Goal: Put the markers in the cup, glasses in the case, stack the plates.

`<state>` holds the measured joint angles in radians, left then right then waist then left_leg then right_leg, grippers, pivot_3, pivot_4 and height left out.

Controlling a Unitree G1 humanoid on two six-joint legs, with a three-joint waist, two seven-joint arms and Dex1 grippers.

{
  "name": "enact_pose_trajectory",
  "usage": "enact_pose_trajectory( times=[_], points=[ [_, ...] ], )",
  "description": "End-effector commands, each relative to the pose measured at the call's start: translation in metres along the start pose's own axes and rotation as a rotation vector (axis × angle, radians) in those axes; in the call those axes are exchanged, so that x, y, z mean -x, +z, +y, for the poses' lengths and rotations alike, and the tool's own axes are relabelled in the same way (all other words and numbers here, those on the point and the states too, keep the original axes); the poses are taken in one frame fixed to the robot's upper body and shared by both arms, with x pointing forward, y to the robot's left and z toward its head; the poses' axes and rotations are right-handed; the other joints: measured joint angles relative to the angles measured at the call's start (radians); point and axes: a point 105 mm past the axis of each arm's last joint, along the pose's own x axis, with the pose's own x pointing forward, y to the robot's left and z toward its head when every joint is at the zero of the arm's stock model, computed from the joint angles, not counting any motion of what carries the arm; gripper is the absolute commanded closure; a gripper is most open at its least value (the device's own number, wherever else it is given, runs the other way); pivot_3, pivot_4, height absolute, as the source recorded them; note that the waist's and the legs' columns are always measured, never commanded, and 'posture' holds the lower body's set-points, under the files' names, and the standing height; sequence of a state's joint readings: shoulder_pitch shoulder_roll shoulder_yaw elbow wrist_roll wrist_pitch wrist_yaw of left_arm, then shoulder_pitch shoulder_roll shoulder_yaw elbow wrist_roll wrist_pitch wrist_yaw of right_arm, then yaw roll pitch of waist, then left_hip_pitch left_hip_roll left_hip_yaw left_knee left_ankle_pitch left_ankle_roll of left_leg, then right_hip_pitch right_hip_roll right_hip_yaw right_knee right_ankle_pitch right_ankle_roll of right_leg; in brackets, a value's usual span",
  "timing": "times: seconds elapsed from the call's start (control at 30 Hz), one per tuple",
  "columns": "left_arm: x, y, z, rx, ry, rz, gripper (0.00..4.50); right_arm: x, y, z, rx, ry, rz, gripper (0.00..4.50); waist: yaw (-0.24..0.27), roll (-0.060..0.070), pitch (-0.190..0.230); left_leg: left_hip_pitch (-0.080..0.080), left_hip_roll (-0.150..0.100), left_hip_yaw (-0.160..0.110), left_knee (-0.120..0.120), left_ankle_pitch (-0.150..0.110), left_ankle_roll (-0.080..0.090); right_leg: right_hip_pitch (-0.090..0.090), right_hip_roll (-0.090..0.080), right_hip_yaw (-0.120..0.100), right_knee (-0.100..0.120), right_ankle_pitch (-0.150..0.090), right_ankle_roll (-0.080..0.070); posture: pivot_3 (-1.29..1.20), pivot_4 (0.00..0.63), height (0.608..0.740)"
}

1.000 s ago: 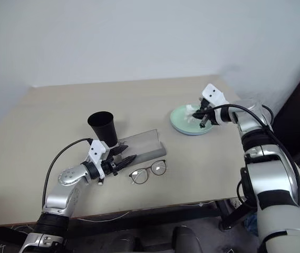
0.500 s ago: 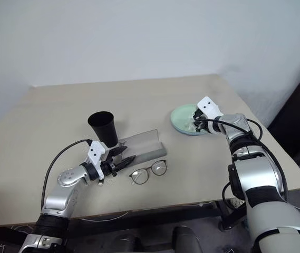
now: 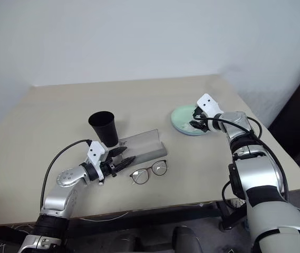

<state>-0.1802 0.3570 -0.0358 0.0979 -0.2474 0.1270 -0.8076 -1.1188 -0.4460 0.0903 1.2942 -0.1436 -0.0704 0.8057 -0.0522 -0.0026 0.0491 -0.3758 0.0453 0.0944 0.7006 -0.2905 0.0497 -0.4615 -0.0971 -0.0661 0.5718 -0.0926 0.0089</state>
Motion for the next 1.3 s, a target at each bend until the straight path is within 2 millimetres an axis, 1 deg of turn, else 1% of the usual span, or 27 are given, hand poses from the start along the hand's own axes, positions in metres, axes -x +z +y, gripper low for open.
enact_pose_trajectory(
  times=[0.03,0.17,0.33,0.43,0.53,0.7,0.8,0.87,0.93,1.03,1.3],
  points=[
    [-0.006,0.029,-0.001,-0.039,-0.061,-0.069,1.67,0.011,0.040,-0.003,0.054,0.063,-0.172,1.52,0.000,0.000,0.000,0.000,0.000,0.000,0.000,0.000,0.000,0.000,0.000,0.000,0.000,0.000,0.000,0.00,0.000,0.733],
    [-0.011,0.035,-0.008,-0.019,-0.179,-0.027,1.67,0.015,0.039,0.012,0.085,0.176,-0.208,1.52,0.000,0.000,0.000,0.000,0.000,-0.001,0.000,0.000,0.000,0.001,0.001,0.000,0.000,0.000,0.000,0.00,0.000,0.733],
    [-0.013,0.037,-0.017,-0.030,-0.340,0.072,1.67,0.028,0.035,0.040,0.132,0.374,-0.266,1.52,0.000,0.000,0.000,0.000,0.000,-0.002,0.000,0.000,0.000,0.001,0.001,0.000,0.000,0.000,0.000,0.00,0.000,0.733],
    [-0.015,0.039,-0.018,-0.046,-0.418,0.132,1.67,0.042,0.023,0.064,0.116,0.523,-0.304,1.52,0.003,0.000,0.000,0.000,0.000,-0.002,0.000,0.000,0.000,0.001,0.001,0.000,-0.001,0.000,0.000,0.00,0.000,0.733],
    [-0.020,0.038,-0.020,-0.054,-0.466,0.182,1.67,0.051,0.011,0.080,0.087,0.592,-0.303,1.52,0.003,0.000,0.000,0.000,0.000,-0.002,0.000,0.000,0.000,0.001,0.001,0.000,0.000,0.000,0.000,0.00,0.000,0.733],
    [-0.031,0.035,-0.028,-0.088,-0.542,0.259,1.67,0.057,0.000,0.094,0.042,0.601,-0.307,1.52,0.001,0.000,0.000,0.000,0.000,-0.001,0.001,0.000,0.000,0.001,0.001,0.001,0.000,0.000,0.000,0.00,0.000,0.733],
    [-0.034,0.033,-0.032,-0.103,-0.581,0.290,1.67,0.058,-0.005,0.099,0.032,0.598,-0.301,1.52,0.003,0.000,0.000,0.001,0.000,-0.001,0.001,0.000,-0.001,0.001,0.001,0.001,0.000,0.000,0.000,0.00,0.000,0.733],
    [-0.038,0.028,-0.033,-0.147,-0.605,0.350,1.67,0.058,-0.010,0.102,0.028,0.591,-0.295,1.52,0.004,0.000,0.000,0.001,0.000,-0.002,0.001,0.000,-0.001,0.001,0.001,0.001,0.001,0.000,0.000,0.00,0.000,0.733],
    [-0.041,0.021,-0.028,-0.192,-0.604,0.409,1.67,0.058,-0.011,0.103,0.023,0.580,-0.300,1.52,0.004,0.000,0.000,0.000,0.000,-0.002,0.001,0.000,-0.001,0.001,0.001,0.001,0.000,0.000,0.000,0.00,0.000,0.733],
    [-0.044,0.018,-0.025,-0.210,-0.615,0.439,1.67,0.058,-0.011,0.105,0.016,0.571,-0.309,1.52,0.004,0.000,0.000,0.000,0.000,-0.001,0.001,0.000,-0.001,0.000,0.001,0.001,0.000,0.000,0.000,0.00,0.000,0.733],
    [-0.047,0.016,-0.030,-0.171,-0.697,0.472,1.67,0.053,-0.012,0.115,0.007,0.551,-0.325,1.52,0.004,-0.001,0.000,-0.001,0.000,-0.002,0.001,0.000,-0.001,0.000,0.001,0.001,0.000,0.000,0.000,0.00,0.000,0.733]
  ],
)
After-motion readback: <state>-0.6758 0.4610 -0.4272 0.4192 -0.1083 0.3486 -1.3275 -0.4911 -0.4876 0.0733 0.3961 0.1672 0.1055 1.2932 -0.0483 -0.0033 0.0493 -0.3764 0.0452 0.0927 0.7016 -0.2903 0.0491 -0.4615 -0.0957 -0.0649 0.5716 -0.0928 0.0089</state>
